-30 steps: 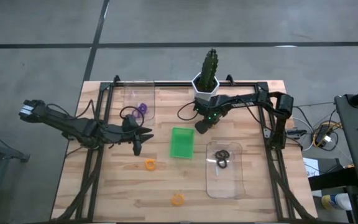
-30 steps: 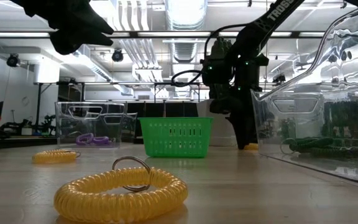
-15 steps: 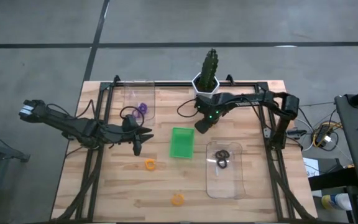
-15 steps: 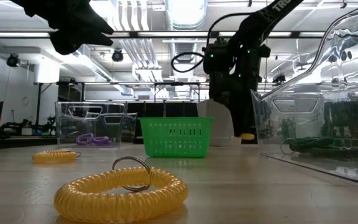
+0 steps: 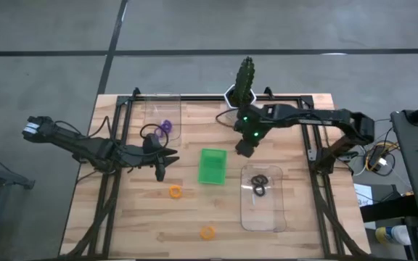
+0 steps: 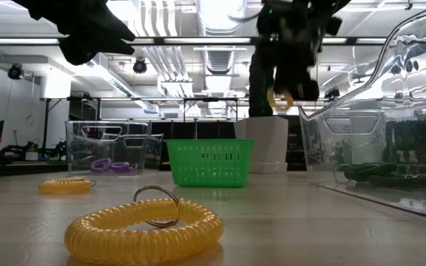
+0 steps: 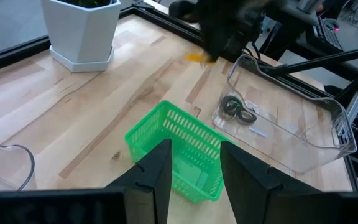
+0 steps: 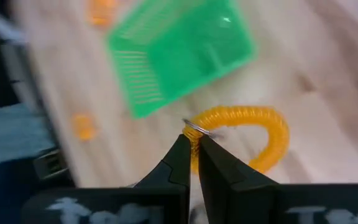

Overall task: Sort spring keychains
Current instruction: Put the top orange spring keychain into the green bin

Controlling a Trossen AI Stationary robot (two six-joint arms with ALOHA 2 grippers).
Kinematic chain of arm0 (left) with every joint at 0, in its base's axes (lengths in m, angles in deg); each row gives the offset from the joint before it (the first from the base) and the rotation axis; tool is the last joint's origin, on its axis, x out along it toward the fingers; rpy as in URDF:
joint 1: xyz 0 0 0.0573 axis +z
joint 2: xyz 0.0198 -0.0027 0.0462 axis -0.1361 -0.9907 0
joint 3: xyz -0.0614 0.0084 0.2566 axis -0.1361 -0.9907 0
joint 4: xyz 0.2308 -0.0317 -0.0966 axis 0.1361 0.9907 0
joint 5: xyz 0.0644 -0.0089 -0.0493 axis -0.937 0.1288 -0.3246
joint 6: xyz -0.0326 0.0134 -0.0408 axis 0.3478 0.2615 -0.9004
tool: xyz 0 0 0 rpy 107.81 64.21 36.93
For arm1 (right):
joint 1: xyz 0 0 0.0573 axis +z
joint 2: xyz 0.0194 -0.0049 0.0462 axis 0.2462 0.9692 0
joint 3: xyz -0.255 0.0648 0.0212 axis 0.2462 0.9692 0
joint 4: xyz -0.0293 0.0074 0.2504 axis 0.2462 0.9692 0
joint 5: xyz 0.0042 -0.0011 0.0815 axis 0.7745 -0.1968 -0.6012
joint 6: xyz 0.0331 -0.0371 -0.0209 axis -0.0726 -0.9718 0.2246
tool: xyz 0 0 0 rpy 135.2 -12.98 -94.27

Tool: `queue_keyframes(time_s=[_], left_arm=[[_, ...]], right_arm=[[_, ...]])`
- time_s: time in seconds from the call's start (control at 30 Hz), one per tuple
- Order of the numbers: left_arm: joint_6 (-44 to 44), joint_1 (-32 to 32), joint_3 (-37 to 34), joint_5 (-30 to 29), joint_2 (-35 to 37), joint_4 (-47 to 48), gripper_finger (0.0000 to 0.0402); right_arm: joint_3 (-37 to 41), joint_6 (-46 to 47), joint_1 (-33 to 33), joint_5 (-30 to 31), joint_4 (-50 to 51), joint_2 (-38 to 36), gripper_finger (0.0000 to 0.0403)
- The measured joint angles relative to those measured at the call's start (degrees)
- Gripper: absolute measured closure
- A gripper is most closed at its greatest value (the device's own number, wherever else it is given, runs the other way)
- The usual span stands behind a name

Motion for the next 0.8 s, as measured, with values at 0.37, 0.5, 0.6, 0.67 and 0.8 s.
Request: queue_keyframes(time_s=[0.37, 0.5, 0.6, 0.67, 0.8], left_arm=[[0.03, 0.00, 0.00, 0.00, 0.00, 0.03, 0.0273], [-0.10, -0.01, 0.02, 0.00, 0.00, -0.03, 0.0273], [-0.99, 0.01, 0.00, 0.00, 0.00, -0.06, 0.0273], [-1.36, -0.01, 0.00, 0.00, 0.00, -0.07, 0.0273], [-1.57, 0.01, 0.00, 0.00, 0.00, -0.03, 0.0273]], right_arm=[[0.20, -5.04, 2.29, -24.31, -11.75, -14.93, 0.0390], [0.24, -4.11, 4.24, -28.38, -19.38, -18.70, 0.0390], [0.24, -4.08, 6.06, -29.72, -25.98, -20.79, 0.0390], [0.24, -4.04, 7.32, -30.80, -30.51, -21.72, 0.0390], [0.24, -3.93, 9.73, -31.17, -36.97, -22.87, 0.0390]])
